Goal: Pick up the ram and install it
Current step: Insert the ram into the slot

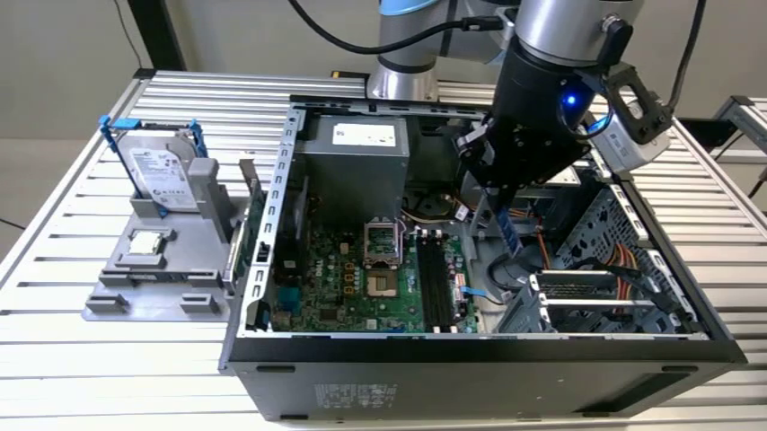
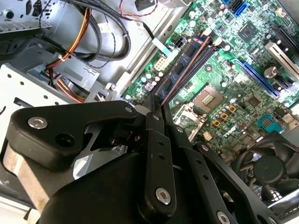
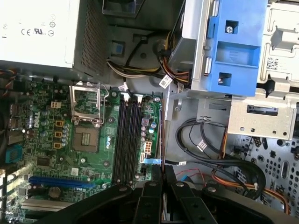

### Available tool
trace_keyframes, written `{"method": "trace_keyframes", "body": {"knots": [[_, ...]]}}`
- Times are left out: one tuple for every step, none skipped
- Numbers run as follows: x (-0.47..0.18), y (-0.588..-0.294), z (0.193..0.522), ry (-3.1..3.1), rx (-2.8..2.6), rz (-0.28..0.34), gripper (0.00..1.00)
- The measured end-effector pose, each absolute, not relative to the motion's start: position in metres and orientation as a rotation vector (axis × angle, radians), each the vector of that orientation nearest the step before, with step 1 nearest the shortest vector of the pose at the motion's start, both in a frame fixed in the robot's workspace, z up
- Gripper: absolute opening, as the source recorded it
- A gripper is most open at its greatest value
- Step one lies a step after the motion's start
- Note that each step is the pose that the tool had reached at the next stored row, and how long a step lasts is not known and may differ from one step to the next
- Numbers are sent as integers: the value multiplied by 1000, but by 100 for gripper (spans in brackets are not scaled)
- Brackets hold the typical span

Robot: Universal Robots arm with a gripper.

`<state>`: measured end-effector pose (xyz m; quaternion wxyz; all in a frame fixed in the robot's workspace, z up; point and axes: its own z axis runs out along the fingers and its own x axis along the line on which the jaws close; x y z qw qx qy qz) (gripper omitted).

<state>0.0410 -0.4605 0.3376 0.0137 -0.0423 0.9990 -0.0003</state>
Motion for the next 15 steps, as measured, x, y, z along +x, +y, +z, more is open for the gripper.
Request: {"method": "trace_keyframes", "body": {"knots": [[41, -460, 337, 3111, -132, -1, 0], [41, -460, 336, 3111, -132, -2, 0], [41, -460, 336, 3111, -132, -2, 0], [41, -460, 335, 3111, -132, -2, 0], [41, -460, 335, 3111, -132, -3, 0], [41, -460, 334, 3111, -132, -3, 0], [41, -460, 334, 3111, -132, -3, 0], [41, -460, 333, 3111, -132, -4, 0], [41, -460, 333, 3111, -132, -4, 0], [41, -460, 332, 3111, -132, -4, 0], [41, -460, 331, 3111, -132, -4, 0], [41, -460, 331, 3111, -132, -5, 0], [41, -460, 330, 3111, -132, -5, 0], [41, -460, 330, 3111, -132, -5, 0], [41, -460, 329, 3111, -132, -5, 0]]}}
